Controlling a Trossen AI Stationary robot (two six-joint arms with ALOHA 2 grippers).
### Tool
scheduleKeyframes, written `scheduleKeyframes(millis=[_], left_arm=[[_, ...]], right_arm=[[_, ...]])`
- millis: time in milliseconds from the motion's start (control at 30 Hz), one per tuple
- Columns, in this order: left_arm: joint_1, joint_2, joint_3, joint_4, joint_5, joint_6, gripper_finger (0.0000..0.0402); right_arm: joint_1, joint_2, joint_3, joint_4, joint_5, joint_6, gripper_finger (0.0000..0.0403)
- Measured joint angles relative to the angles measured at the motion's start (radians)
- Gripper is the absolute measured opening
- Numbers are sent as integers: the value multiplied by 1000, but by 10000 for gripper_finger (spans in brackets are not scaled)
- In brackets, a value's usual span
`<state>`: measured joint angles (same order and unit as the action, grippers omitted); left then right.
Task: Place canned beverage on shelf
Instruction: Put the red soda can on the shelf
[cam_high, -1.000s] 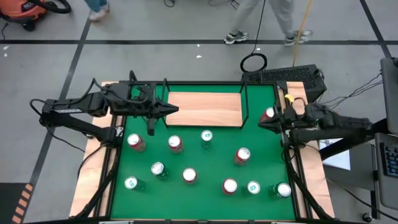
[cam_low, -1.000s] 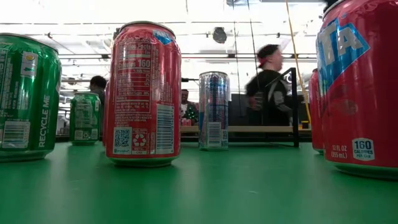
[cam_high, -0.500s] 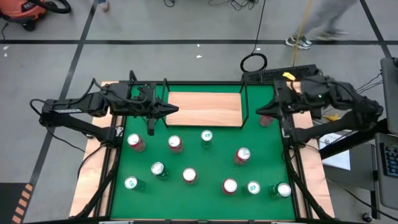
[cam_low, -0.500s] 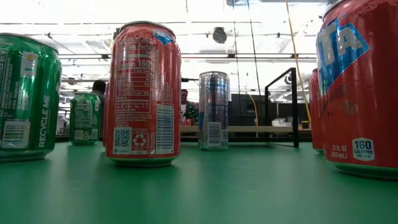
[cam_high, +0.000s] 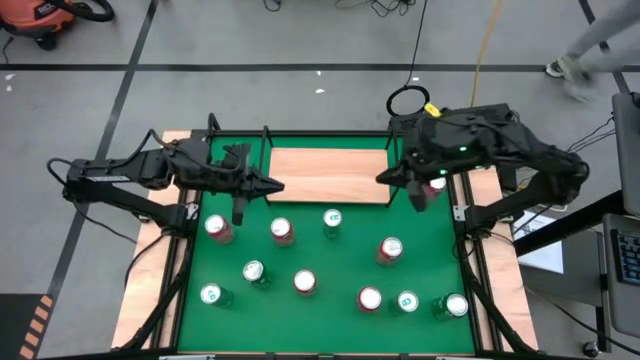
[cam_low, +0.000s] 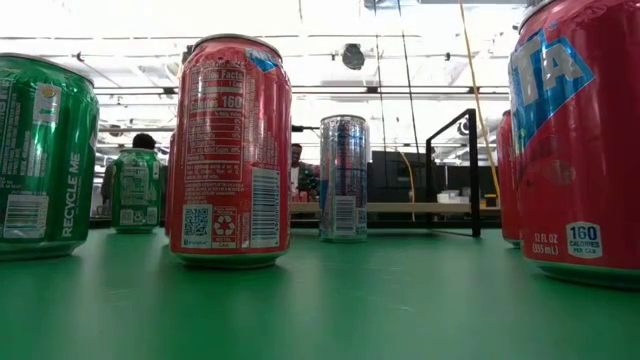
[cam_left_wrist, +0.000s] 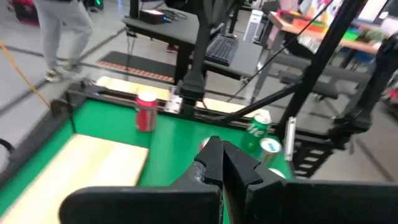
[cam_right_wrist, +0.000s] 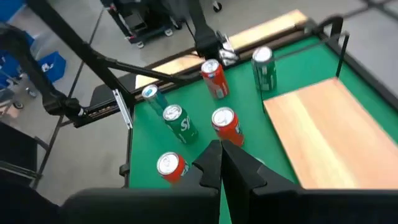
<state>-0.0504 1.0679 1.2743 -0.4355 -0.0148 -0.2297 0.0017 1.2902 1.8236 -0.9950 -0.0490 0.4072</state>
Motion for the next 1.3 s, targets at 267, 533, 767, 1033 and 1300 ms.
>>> scheduleKeyframes(millis=[267, 533, 767, 1033, 1300], left_arm=[[-45, 2, 0, -79, -62, -53, 0], [-71, 2, 0, -172, -81, -203, 0], [-83, 8, 0, -354, -198, -361, 0], [-61, 53, 0, -536, -235, -629, 13], [-85, 128, 0, -535, -226, -656, 131]], right_arm=[[0, 65, 0, -69, -7, 23, 0], [0, 58, 0, -199, -7, -58, 0], [9, 50, 0, -260, -7, -127, 0], [43, 50, 0, -260, -8, -271, 0], [43, 54, 0, -259, -5, -162, 0]])
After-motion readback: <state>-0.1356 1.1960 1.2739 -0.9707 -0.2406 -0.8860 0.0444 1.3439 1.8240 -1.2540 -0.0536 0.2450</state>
